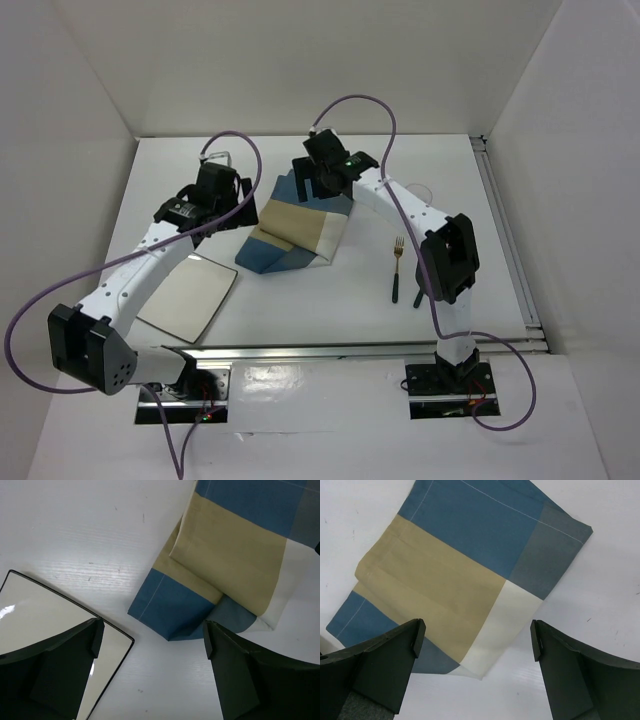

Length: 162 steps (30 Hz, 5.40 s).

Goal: Set the dinner table for one person

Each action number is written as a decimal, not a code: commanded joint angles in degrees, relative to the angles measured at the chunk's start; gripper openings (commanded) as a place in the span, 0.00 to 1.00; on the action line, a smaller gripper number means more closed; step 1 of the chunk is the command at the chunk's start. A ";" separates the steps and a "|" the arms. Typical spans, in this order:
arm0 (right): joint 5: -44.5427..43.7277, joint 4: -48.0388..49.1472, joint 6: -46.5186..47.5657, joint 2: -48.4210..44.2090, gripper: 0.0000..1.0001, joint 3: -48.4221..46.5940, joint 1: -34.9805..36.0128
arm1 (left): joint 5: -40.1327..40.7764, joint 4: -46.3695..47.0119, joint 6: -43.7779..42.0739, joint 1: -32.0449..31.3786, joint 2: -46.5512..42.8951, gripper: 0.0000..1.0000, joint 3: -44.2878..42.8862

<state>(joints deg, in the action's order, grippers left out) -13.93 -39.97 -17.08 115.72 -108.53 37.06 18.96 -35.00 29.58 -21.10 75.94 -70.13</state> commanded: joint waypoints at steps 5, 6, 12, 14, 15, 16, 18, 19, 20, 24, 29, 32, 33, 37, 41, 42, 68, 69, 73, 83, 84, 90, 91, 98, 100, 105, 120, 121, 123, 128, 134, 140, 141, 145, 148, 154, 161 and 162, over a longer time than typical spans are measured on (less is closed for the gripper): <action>1.62 -0.12 0.12 -1.20 1.00 0.51 0.12 | -3.93 -0.86 2.23 -0.25 1.05 1.00 -1.41; 1.63 -0.11 0.12 -1.72 1.00 1.99 0.12 | -3.93 -1.64 2.23 -0.25 1.66 1.00 -1.41; 2.51 3.66 -0.41 -8.48 1.00 9.99 0.12 | -5.95 -1.65 1.71 -0.25 4.74 0.85 -0.36; 1.90 4.19 -0.41 -10.24 1.00 13.67 0.12 | -7.70 -2.34 1.71 -0.25 7.27 0.83 -0.36; 1.89 5.15 -0.41 -10.95 1.00 14.83 0.12 | -7.71 -2.35 2.23 -0.25 8.42 0.83 -0.36; 1.89 5.68 -0.93 -12.09 1.00 16.67 0.12 | -8.41 -4.00 3.28 0.44 9.83 0.83 -1.58; 1.89 5.69 -0.94 -12.79 1.00 17.91 0.12 | -10.51 -4.02 3.29 1.06 13.33 0.82 -2.11; 2.59 5.69 -0.94 -12.80 1.00 17.92 0.12 | -11.13 -4.02 3.29 1.06 14.49 0.82 -2.12; 2.60 5.69 -0.94 -12.80 1.00 18.61 0.12 | -11.14 -4.02 3.90 1.59 15.63 0.81 -2.81; 3.12 5.69 -0.94 -12.80 1.00 18.09 0.12 | -13.94 -3.49 6.01 5.36 18.62 0.78 -1.68; 3.12 5.16 -1.99 -12.19 1.00 17.56 0.12 | -20.45 -0.33 5.40 12.83 18.63 0.82 1.31; 3.65 5.16 -1.99 -12.19 1.00 17.56 0.12 | -23.62 -0.85 3.38 13.54 22.57 0.82 0.79; 3.65 5.16 -1.99 -12.19 1.00 17.56 0.12 | -24.23 -0.86 2.59 13.54 23.28 0.82 0.78; 3.65 4.55 -2.52 -11.57 1.00 16.95 0.12 | -28.54 0.46 2.06 13.54 26.35 0.84 1.57; 4.35 4.02 -2.52 -11.04 1.00 15.89 0.12 | -27.22 -1.90 2.06 13.02 28.91 0.85 0.17; 4.88 4.63 -2.52 -11.04 1.00 15.37 0.12 | -26.61 -1.91 2.58 13.02 28.91 0.85 0.17; 7.51 23.86 9.43 -0.40 0.83 10.07 6.18 | -36.27 0.64 3.38 14.16 24.17 0.00 1.31; 8.04 26.06 9.43 -1.28 0.83 14.70 6.18 | -37.75 0.64 3.38 14.16 23.64 0.00 1.31; 9.80 33.28 9.96 -3.40 0.82 21.95 6.18 | -40.57 -0.06 2.85 14.69 22.24 0.00 0.69; 3.58 37.06 9.88 3.54 0.79 20.29 7.94 | -42.25 -0.59 2.32 14.69 21.09 0.00 0.17; 2.78 37.06 9.87 4.59 0.78 20.29 7.94 | -42.25 -0.59 2.32 14.69 21.09 0.00 0.17; 2.49 36.46 9.17 7.14 0.54 17.31 7.94 | -43.31 -1.12 2.32 14.69 20.56 0.00 0.17; 2.51 36.45 9.17 7.15 0.52 17.30 7.94 | -43.31 -1.12 2.32 14.69 20.56 0.00 -0.36; 3.21 35.75 8.03 4.79 0.00 17.83 7.94 | -43.83 -1.12 2.32 14.69 19.51 0.00 -0.88; 2.16 35.75 8.03 3.47 0.00 17.83 7.94 | -43.83 -1.64 2.32 14.69 19.51 0.00 -0.89; 2.86 36.80 8.03 -2.60 0.00 16.34 4.53 | -43.83 -1.65 2.85 16.70 20.29 0.00 -6.67; 8.06 38.15 -8.66 -37.13 0.40 50.49 -10.52 | -47.78 1.59 6.19 21.63 15.73 0.00 -6.89; 8.05 36.38 -11.28 -40.37 0.55 55.57 -11.04 | -47.79 2.82 6.71 21.63 15.73 0.00 -1.21; 7.44 31.38 -14.63 -44.41 0.79 60.69 -11.92 | -48.93 6.34 7.24 21.63 15.73 0.00 5.40; 4.01 26.79 -15.97 -49.72 0.77 62.39 -12.45 | -48.93 7.49 5.93 21.63 16.96 0.00 8.69; 3.90 26.78 -10.61 -46.13 0.55 52.14 -12.98 | -47.09 5.65 4.87 21.63 18.19 0.00 5.26; 4.53 15.29 -6.74 -27.42 0.54 32.47 -12.27 | -47.61 5.12 4.87 21.63 18.80 0.00 3.86; 2.62 13.27 -6.74 -24.43 0.57 29.72 -12.27 | -47.61 5.12 4.87 21.63 18.28 0.00 3.86; 1.72 4.74 -2.88 -6.53 0.67 15.48 -12.27 | -47.61 5.65 4.87 21.63 18.28 0.00 3.86; 3.21 0.78 0.46 2.55 0.70 1.78 -12.80 | -47.61 5.13 4.87 21.63 18.28 0.00 4.38; 5.14 -6.35 2.84 18.22 0.75 -12.85 -13.86 | -47.61 4.51 4.87 21.63 17.75 0.00 3.78; 5.14 -2.68 3.37 14.98 0.84 -2.40 -15.43 | -46.56 3.98 4.87 21.63 17.75 0.00 3.24; 5.14 -2.66 3.37 13.67 0.84 -1.34 -15.44 | -46.56 3.98 4.87 21.63 17.75 0.00 3.24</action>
<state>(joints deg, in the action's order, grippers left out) -8.86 -42.74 -14.66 134.21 -112.36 22.59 -27.53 -30.61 35.81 0.56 94.24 -64.95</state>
